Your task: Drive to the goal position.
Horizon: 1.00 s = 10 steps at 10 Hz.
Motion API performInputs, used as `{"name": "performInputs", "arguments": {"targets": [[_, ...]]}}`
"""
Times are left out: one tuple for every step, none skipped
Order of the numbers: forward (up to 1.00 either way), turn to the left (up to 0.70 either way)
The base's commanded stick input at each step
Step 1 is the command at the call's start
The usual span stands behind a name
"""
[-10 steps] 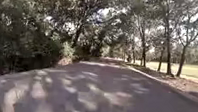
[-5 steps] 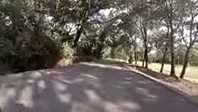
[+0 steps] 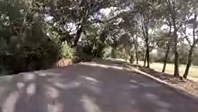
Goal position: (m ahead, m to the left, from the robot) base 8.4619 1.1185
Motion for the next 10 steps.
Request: {"name": "performInputs", "arguments": {"targets": [[0.70,0.00],[0.70,0.00],[0.70,0.00],[0.70,0.00],[0.70,0.00],[0.70,0.00],[0.70,0.00],[0.70,0.00],[0.70,0.00],[0.70,0.00]]}}
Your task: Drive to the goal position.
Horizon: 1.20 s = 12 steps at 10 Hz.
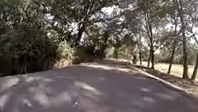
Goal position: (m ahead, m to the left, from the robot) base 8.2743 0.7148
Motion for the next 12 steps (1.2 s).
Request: {"name": "performInputs", "arguments": {"targets": [[0.70,0.00],[0.70,0.00],[0.70,0.00],[0.70,0.00],[0.70,0.00],[0.70,0.00],[0.70,0.00],[0.70,0.00],[0.70,0.00],[0.70,-0.05],[0.70,-0.25],[0.70,-0.35]]}}
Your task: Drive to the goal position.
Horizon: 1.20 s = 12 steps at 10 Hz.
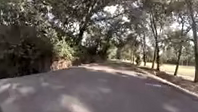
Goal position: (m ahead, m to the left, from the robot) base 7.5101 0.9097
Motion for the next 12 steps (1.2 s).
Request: {"name": "performInputs", "arguments": {"targets": [[0.70,-0.15],[0.70,0.00],[0.70,0.00],[0.70,0.00],[0.00,0.00],[0.00,0.00],[0.00,0.00],[0.00,0.00],[0.00,0.00],[0.00,0.00],[0.00,0.00],[0.00,0.00]]}}
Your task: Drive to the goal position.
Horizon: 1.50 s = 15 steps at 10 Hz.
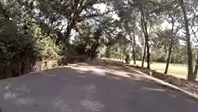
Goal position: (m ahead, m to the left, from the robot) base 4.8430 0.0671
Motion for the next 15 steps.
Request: {"name": "performInputs", "arguments": {"targets": [[0.00,0.00],[0.13,0.00],[0.54,0.00],[0.70,0.00],[0.70,0.00],[0.70,0.00],[0.70,0.00],[0.70,0.00],[0.70,0.00],[0.70,0.00],[0.70,0.00],[0.70,0.00],[0.70,0.00],[0.70,0.00],[0.70,0.00]]}}
